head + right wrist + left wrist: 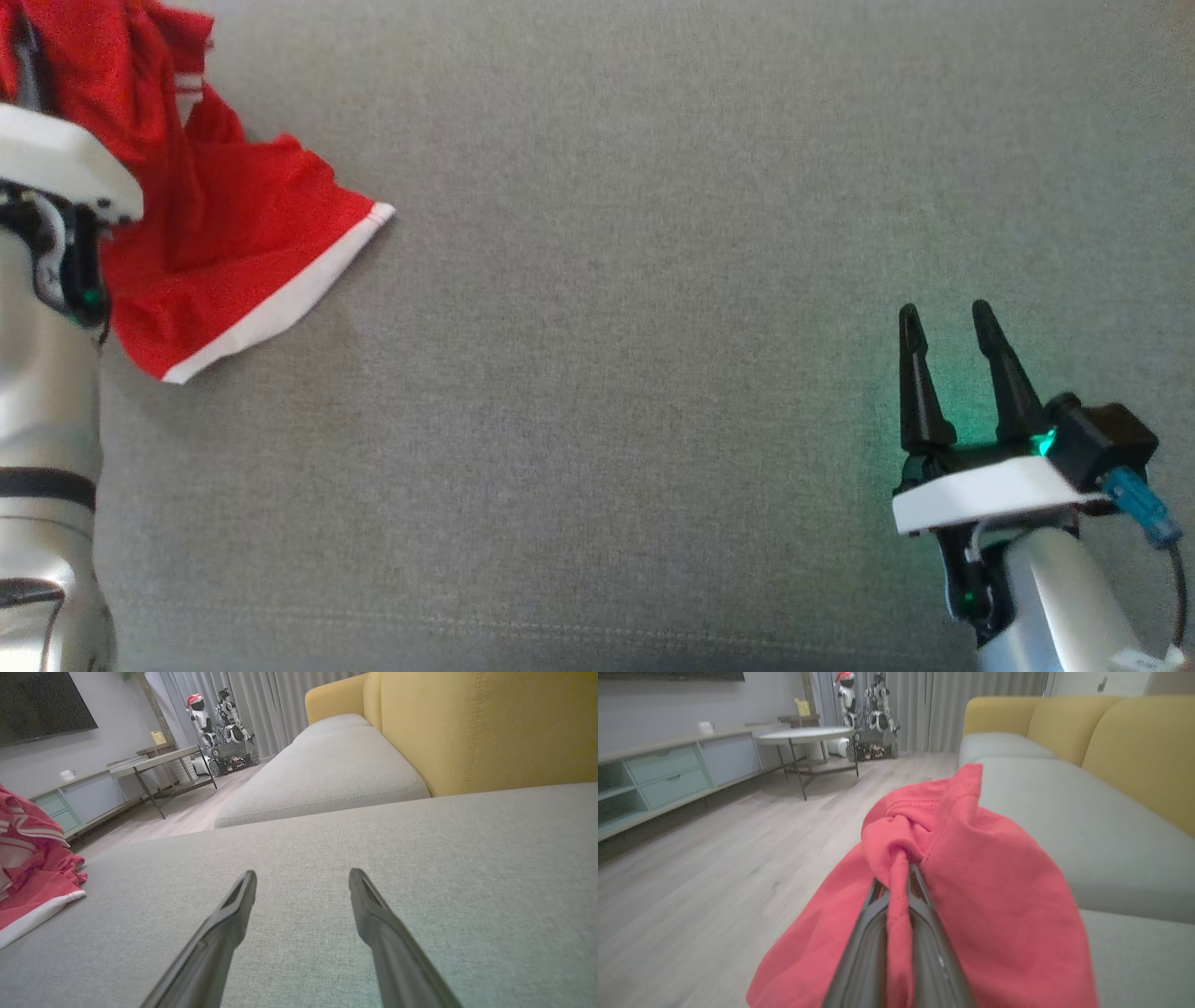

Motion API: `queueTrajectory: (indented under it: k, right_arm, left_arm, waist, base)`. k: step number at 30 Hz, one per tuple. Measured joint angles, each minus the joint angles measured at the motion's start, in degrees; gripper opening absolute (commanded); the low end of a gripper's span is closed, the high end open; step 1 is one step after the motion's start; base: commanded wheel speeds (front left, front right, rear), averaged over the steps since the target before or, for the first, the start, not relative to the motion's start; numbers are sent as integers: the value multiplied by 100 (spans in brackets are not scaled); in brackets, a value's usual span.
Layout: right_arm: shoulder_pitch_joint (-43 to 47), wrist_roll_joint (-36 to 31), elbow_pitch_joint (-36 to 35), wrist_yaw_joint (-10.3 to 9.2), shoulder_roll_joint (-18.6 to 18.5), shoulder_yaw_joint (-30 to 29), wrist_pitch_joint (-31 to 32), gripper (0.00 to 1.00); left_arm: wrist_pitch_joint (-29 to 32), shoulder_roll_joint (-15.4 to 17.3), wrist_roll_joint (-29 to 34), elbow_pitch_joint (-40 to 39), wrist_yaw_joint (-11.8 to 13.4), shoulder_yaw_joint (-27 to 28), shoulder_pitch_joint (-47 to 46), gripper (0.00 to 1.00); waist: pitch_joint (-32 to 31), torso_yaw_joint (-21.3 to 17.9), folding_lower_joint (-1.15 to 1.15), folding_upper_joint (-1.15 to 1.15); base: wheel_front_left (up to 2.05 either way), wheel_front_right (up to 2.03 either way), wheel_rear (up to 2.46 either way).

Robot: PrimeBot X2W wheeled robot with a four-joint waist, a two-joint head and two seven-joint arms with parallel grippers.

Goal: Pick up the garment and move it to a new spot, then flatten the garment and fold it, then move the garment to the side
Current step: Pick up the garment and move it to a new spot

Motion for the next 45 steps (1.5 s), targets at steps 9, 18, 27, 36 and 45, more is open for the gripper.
queueTrajectory:
  k: [9,18,27,36,45]
  right_arm:
    - [344,232,107,0,1,73,0,100]
    - [343,338,38,0,2,46,1,100]
    - [328,334,-182,0,3,-114,0,100]
    - [304,330,-420,0,3,-52,0,100]
    - [300,330,-498,0,3,79,0,100]
  left_arm:
    - [-56,-88,-192,-1504,-81,137,164,0]
    - [625,-613,-512,-2887,-159,-170,921,0]
    - [1232,-1050,-561,-3713,-125,-746,1681,0]
    - [1298,-1384,-408,-3298,-186,-1736,1872,0]
    - [725,-1501,-996,-2438,-16,-2765,1825,100]
  waist:
    - [-642,64,0,0]
    - [-954,-252,0,0]
    - [-1046,-976,0,0]
    - [-929,-2006,0,0]
    - [-772,-2766,0,0]
  base:
    - [0,0,0]
    - [0,0,0]
    - [0,0,0]
    - [0,0,0]
    - [0,0,0]
